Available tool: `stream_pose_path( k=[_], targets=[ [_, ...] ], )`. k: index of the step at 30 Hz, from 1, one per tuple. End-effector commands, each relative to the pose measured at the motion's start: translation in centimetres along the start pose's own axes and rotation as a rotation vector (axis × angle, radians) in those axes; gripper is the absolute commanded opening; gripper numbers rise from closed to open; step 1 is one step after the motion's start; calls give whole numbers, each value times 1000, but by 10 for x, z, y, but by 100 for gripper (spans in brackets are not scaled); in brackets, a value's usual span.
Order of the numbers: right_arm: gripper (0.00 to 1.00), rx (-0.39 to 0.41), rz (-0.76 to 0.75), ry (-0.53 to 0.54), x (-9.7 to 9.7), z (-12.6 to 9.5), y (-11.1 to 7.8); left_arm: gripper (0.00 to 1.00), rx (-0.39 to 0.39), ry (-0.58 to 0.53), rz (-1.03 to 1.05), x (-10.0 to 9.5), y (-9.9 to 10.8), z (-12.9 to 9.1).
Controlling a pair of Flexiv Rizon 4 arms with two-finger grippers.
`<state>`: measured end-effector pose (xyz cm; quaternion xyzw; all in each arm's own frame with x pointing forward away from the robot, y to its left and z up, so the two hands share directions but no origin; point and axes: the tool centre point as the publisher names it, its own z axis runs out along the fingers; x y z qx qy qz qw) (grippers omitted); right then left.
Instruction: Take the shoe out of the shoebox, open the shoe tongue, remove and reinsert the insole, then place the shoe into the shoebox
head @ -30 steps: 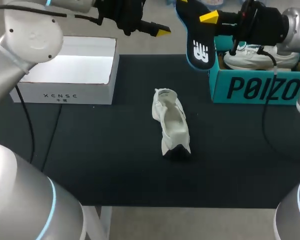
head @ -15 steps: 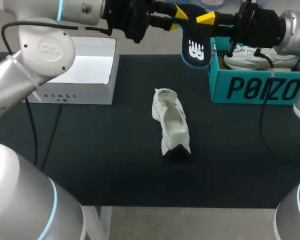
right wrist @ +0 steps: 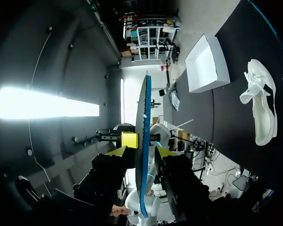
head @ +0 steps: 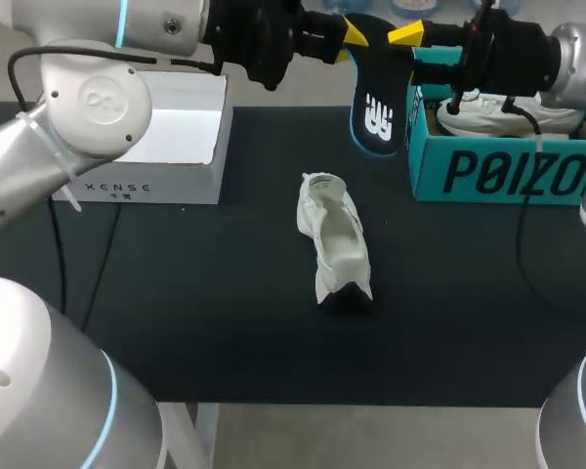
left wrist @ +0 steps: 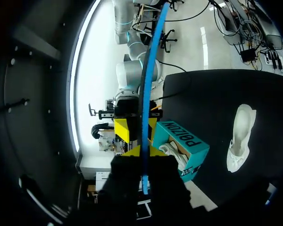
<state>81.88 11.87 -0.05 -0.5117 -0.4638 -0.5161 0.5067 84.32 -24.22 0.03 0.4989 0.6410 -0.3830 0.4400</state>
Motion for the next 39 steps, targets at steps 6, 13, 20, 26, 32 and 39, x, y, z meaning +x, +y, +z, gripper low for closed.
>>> stream_pose_path(
  k=[6,13,20,26,32,39],
  targets=[
    [100,-93,-51,-301,-18,-64,21,0,20,17,-68,17,-8,-19],
    [100,-93,-51,-301,-18,-64,21,0,50,0,-152,27,-20,-24],
    [100,-93,-51,-301,-18,-64,21,0,43,21,-208,32,-26,-27],
    [100,-92,-221,-508,-50,-130,38,0,72,41,-230,33,-40,-23],
    [100,-33,-334,-615,-53,-195,58,0,84,52,-262,41,-50,-16],
    [100,-38,-256,-761,-50,-236,68,0,70,25,-285,38,-53,-13]
  ],
)
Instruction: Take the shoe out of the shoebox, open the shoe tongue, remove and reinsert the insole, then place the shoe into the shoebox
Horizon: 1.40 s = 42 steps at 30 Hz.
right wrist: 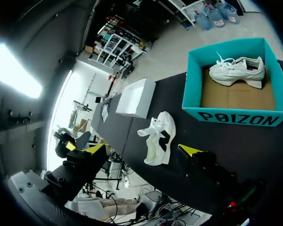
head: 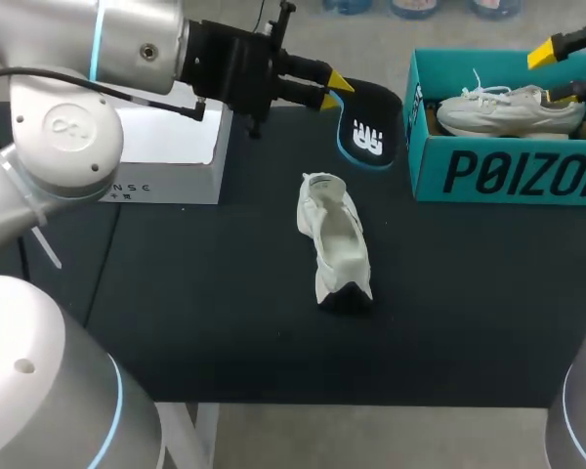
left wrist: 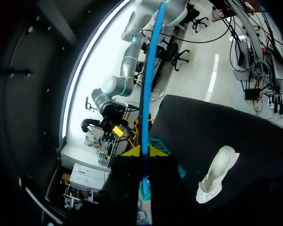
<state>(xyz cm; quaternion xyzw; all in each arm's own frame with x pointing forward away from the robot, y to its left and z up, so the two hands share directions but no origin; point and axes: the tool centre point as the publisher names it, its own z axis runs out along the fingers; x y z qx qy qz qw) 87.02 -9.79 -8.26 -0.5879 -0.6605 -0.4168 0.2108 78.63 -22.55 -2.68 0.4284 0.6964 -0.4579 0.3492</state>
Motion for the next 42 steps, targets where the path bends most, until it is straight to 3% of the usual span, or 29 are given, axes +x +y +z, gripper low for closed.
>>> stream_pose_path(
  k=[1,3,11,37,39,42],
  targets=[
    [100,79,77,-123,0,-28,7,0,-16,-17,-6,1,-2,5],
    [100,98,157,-150,1,-32,5,0,-26,-24,-11,0,-1,6],
    [100,141,168,-98,5,-43,-8,0,-45,-37,-17,-3,-2,10],
    [100,118,168,-100,3,-46,-7,0,-49,-56,-41,-5,-5,15],
    [100,118,168,-100,3,-46,-7,0,51,-44,-53,5,2,18],
    [100,118,168,-100,3,-46,-7,0,136,-31,-83,16,11,17]
  ],
)
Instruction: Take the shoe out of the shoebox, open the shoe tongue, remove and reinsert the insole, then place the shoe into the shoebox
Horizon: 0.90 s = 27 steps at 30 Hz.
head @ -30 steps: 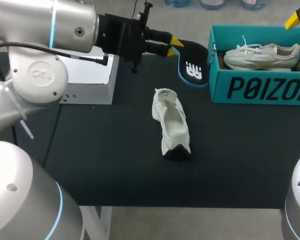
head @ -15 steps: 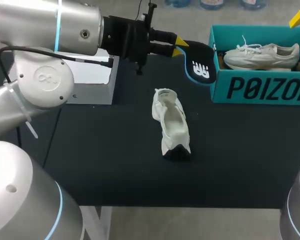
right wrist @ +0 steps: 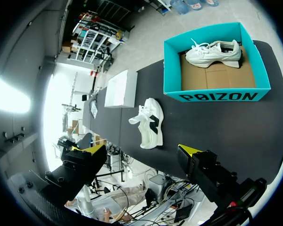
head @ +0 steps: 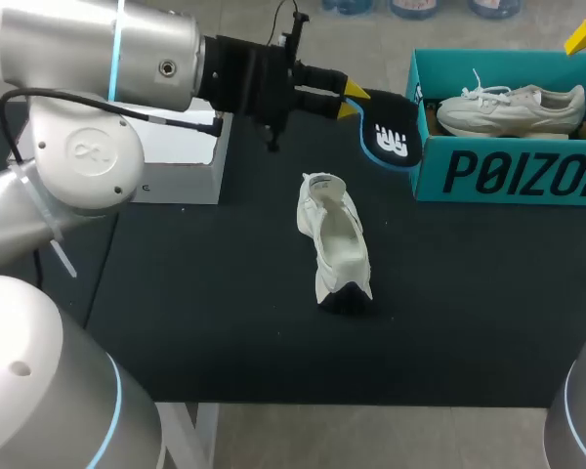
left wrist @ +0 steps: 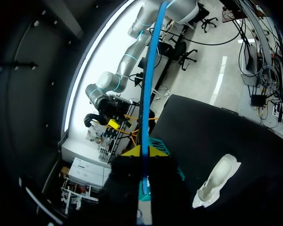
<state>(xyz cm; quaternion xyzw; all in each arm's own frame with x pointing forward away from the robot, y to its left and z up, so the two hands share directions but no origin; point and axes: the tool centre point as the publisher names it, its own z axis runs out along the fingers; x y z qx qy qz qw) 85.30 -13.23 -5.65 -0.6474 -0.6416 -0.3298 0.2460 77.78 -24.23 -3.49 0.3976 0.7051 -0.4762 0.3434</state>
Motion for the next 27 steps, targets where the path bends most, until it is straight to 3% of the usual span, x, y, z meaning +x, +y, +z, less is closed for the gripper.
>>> stream_pose_path(
  k=[1,3,19,27],
  targets=[
    [100,2,1,-2,0,-1,0,0,146,5,-23,12,23,-2],
    [100,2,1,-2,0,-1,0,0,181,12,-71,16,27,-4],
    [100,2,1,-2,0,-1,0,0,181,12,-71,16,27,-4],
    [100,2,1,-2,0,-1,0,0,214,49,-143,61,29,2]
  ],
)
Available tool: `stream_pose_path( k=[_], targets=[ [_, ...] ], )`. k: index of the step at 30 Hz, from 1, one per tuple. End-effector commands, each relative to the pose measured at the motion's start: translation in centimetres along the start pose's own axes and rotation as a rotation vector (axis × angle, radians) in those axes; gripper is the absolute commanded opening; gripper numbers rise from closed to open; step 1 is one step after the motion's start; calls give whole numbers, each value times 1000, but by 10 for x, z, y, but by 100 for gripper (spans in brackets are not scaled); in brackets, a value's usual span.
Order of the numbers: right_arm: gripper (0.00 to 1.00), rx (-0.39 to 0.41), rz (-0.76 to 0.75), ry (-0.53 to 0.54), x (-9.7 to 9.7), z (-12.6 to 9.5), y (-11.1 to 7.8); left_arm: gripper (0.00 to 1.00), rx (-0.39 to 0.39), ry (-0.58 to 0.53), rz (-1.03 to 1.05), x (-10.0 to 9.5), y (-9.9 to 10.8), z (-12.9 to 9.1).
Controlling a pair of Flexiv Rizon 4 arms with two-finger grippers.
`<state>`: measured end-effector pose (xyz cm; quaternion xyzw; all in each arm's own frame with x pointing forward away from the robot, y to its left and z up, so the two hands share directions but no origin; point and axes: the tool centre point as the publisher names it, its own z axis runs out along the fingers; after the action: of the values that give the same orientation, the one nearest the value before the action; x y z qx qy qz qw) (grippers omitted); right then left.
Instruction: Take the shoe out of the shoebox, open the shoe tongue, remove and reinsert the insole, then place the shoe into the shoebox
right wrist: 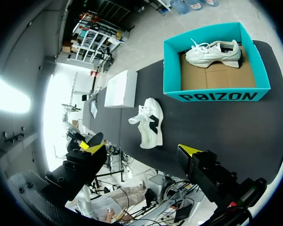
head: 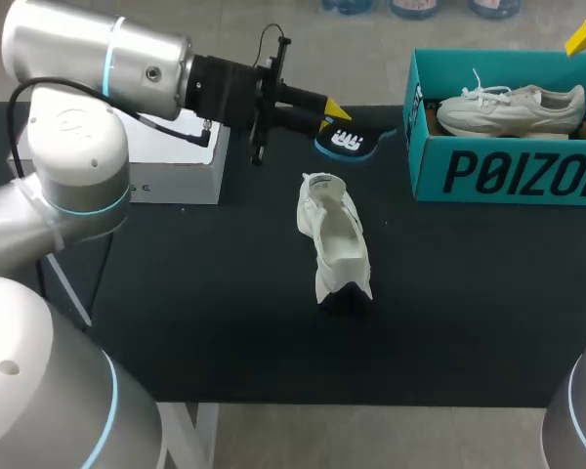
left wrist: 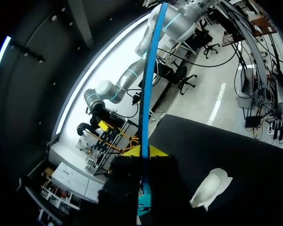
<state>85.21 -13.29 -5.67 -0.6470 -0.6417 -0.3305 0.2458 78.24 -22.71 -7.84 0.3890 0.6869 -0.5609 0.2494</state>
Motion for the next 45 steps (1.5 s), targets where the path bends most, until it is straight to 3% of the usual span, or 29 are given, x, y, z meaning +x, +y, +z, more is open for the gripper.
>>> stream_pose_path(
  k=[1,8,13,29,30,32,36,45],
  targets=[
    [100,3,2,-3,0,0,1,0,3,24,0,31,10,4],
    [100,3,2,-3,0,0,1,0,-12,64,-28,82,22,15],
    [100,3,2,-3,0,0,1,0,-32,60,-55,108,37,21],
    [100,3,2,-3,0,0,1,0,-32,60,-55,108,37,21],
    [100,3,2,-3,0,0,1,0,-72,85,-21,113,42,23],
    [100,3,2,-3,0,0,1,0,-42,96,-32,127,55,28],
    [100,3,2,-3,0,0,1,0,-95,121,11,142,79,34],
    [100,3,2,-3,0,0,1,0,-116,149,-14,155,107,46]
  ],
)
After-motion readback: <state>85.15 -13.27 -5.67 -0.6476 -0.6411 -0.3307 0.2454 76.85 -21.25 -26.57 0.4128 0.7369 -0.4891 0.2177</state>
